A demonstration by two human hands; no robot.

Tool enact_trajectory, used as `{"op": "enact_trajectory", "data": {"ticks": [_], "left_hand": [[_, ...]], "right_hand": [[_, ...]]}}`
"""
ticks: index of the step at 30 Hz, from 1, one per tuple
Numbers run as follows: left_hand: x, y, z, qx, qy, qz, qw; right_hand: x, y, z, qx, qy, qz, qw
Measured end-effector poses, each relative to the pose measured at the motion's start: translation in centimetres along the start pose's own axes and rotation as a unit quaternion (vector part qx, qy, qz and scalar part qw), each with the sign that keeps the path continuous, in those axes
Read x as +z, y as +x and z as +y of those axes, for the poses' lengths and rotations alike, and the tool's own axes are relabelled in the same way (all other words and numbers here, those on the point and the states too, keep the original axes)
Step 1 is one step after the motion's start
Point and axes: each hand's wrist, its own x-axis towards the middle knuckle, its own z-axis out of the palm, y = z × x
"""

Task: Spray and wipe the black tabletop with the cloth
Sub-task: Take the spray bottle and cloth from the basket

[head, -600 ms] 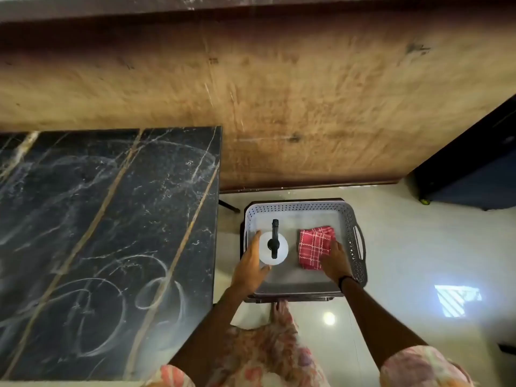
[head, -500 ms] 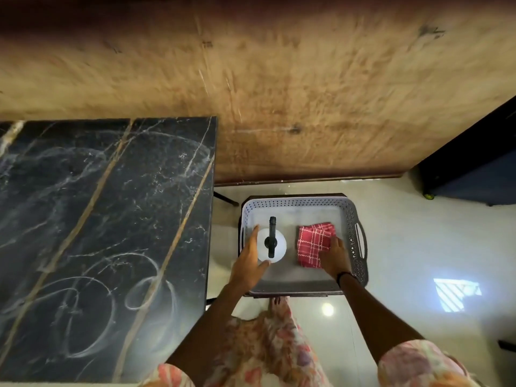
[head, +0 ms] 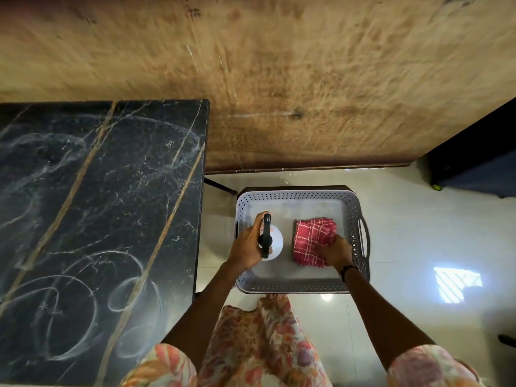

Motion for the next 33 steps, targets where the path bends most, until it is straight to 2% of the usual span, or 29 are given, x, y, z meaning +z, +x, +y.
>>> {"op": "enact_trajectory", "data": {"ticks": [8, 13, 17, 19, 21, 22, 24, 28, 33], "left_hand": [[-0.9, -2.3, 1.7, 0.014, -0.039, 0.007, 0.999], [-6.0, -9.5, 4.0, 0.047, -0.111, 0.092, 0.988], [-10.8, -16.9, 4.3, 0.098, -0.215, 0.229, 0.944], [-13.4, -20.2, 3.3, 0.091, -0.266, 0.221, 0.934], [-15.9, -23.1, 1.2, 0.082, -0.300, 0.241, 0.919], [-16.5, -24.1, -0.4, 0.075, -0.262, 0.262, 0.926], [-18.0, -26.4, -4.6, 0.019, -0.250, 0.294, 0.922], [-22.3, -32.5, -13.2, -0.040, -0.298, 0.328, 0.896], [-27.5, -38.7, -23.0, -0.068, -0.321, 0.361, 0.873]], "right_hand": [[-2.2, -6.1, -2.9, -0.106, 0.111, -0.022, 0.988], [-4.7, -12.3, -6.3, -0.157, 0.172, -0.027, 0.972], [-5.0, -18.8, -10.8, -0.209, 0.194, -0.056, 0.957], [-3.7, -22.0, -13.1, -0.231, 0.196, -0.075, 0.950], [-1.3, -24.8, -15.1, -0.246, 0.191, -0.100, 0.945], [0.1, -26.0, -15.9, -0.251, 0.186, -0.116, 0.943], [4.2, -28.6, -17.7, -0.256, 0.178, -0.146, 0.939], [13.8, -33.7, -20.4, -0.243, 0.148, -0.198, 0.938], [26.7, -39.0, -23.4, -0.216, 0.124, -0.237, 0.939]]}}
